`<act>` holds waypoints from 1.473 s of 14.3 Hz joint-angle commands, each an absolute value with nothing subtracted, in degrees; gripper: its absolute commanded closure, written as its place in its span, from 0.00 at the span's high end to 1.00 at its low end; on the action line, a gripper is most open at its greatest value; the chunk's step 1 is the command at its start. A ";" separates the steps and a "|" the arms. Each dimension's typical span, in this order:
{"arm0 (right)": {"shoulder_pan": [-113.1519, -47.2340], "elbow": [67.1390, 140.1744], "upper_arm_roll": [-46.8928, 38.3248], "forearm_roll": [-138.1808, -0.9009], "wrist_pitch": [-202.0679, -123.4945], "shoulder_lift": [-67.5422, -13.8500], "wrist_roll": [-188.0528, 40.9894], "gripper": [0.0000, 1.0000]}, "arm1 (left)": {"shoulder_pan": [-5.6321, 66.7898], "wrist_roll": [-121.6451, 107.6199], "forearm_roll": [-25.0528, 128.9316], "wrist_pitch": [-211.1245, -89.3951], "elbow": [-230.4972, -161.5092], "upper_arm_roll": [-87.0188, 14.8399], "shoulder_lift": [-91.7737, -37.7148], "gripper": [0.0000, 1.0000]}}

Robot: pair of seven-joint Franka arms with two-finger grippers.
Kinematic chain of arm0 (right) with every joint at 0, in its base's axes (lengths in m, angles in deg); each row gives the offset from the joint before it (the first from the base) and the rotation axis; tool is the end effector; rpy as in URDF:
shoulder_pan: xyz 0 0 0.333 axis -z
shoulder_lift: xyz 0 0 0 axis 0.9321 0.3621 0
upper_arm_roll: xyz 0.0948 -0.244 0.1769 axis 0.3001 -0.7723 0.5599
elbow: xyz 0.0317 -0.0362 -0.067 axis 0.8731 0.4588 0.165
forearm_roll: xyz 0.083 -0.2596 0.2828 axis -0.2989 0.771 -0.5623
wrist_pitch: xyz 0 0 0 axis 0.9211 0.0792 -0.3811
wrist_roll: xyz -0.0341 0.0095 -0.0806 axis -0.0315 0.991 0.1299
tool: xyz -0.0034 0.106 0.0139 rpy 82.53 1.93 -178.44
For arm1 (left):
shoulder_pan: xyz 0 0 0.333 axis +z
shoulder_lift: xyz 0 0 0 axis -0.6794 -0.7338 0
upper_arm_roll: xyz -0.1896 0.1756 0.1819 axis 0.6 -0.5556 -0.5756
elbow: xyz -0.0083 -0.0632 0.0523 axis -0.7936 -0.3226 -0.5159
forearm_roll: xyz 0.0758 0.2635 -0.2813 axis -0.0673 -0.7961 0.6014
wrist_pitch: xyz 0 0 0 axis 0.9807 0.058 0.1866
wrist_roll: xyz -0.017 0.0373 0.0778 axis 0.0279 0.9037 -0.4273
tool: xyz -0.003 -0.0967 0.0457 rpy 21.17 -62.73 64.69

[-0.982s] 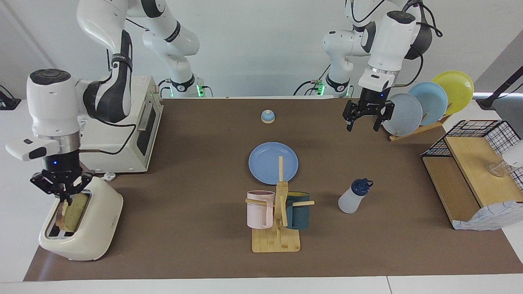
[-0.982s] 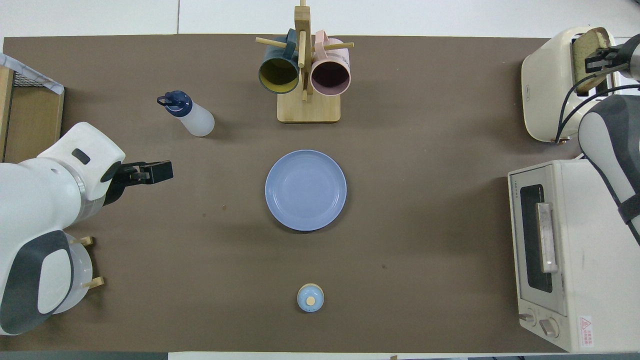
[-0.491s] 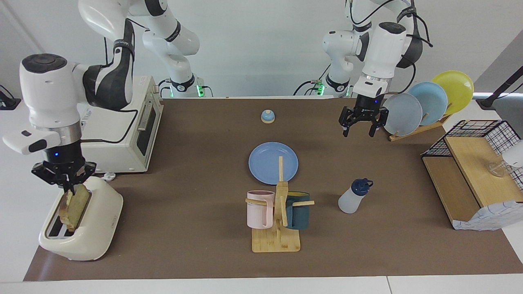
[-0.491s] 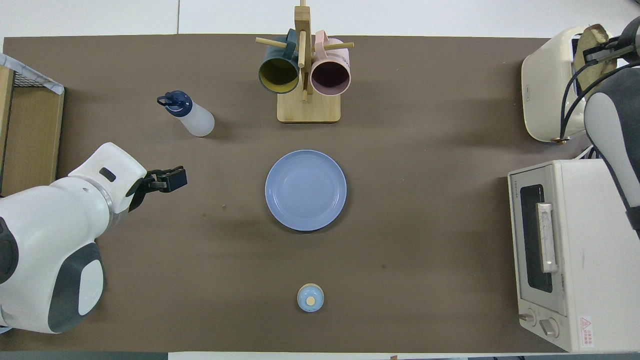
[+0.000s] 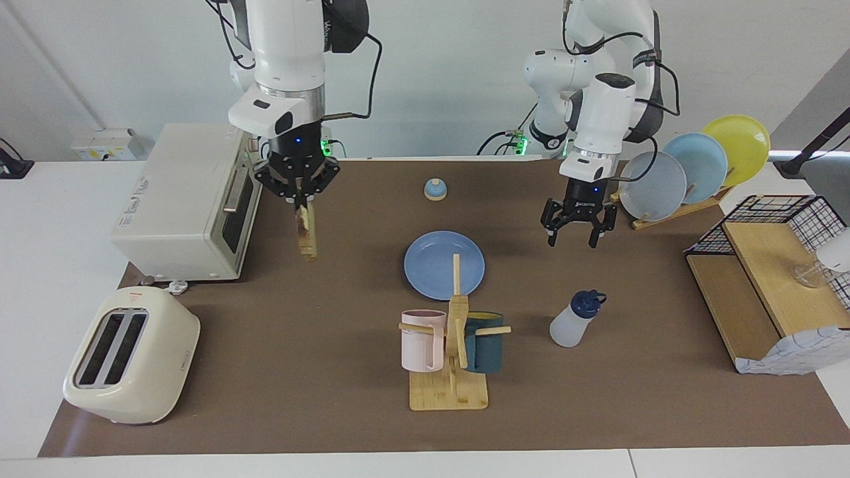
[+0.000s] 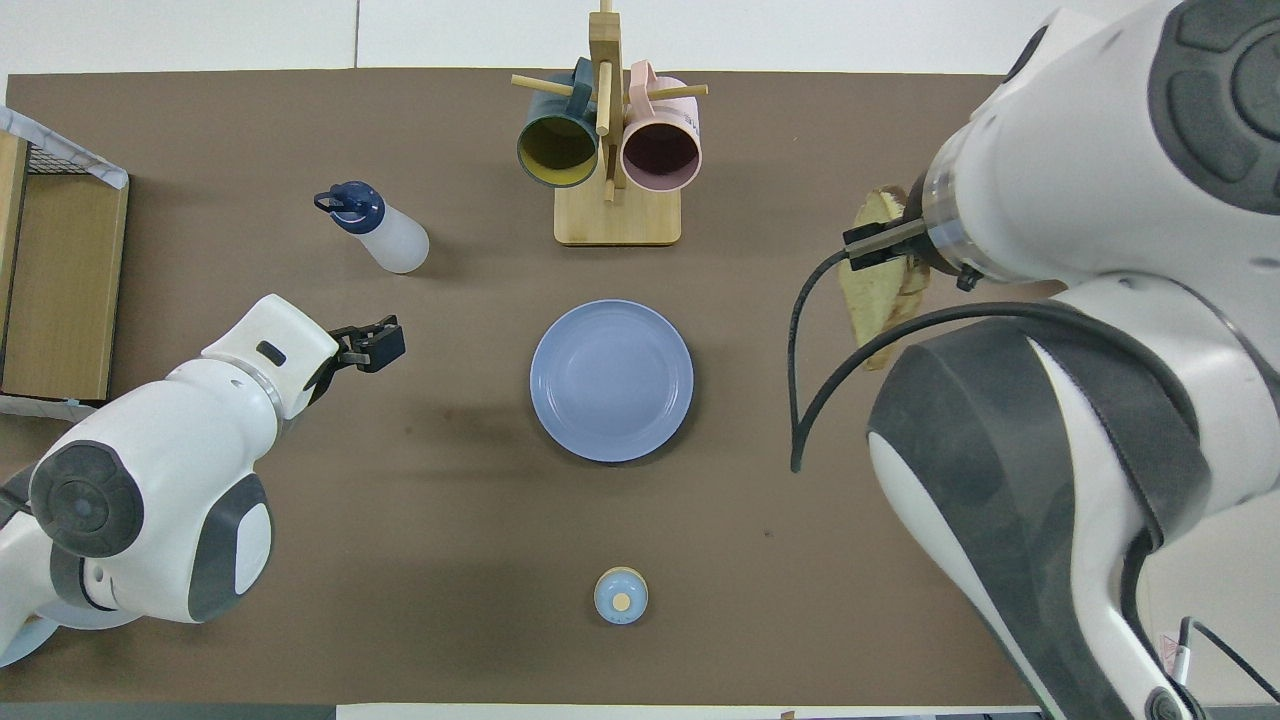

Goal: Put bread on plate and add seasoning
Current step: 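Lower the bread onto the blue plate while the left gripper reaches the bottle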

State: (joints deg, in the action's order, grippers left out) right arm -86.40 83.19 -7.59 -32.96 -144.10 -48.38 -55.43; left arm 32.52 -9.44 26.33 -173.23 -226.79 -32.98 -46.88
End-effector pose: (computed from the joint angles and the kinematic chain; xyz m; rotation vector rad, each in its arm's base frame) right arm 0.5722 0.2123 0.6207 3.0611 0.3196 0.2467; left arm 0.4865 -0.1442 0.4109 2.9358 -0.0996 0.7473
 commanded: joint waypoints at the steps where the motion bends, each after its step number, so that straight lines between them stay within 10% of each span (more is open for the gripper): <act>1: -87.91 90.67 -7.00 -39.38 -150.27 -51.90 -48.24 0.00 | 32.25 -8.39 24.70 -179.03 -226.64 -33.14 -51.24 1.00; 10: -102.95 100.18 -6.91 -39.48 -171.54 -46.90 -31.97 0.00 | 32.16 -8.48 22.06 -181.86 -223.30 -33.49 -58.29 1.00; 21: -104.45 109.68 -6.91 -39.13 -188.80 -45.84 -31.96 0.00 | 31.28 -8.48 21.18 -181.94 -218.56 -33.84 -64.00 1.00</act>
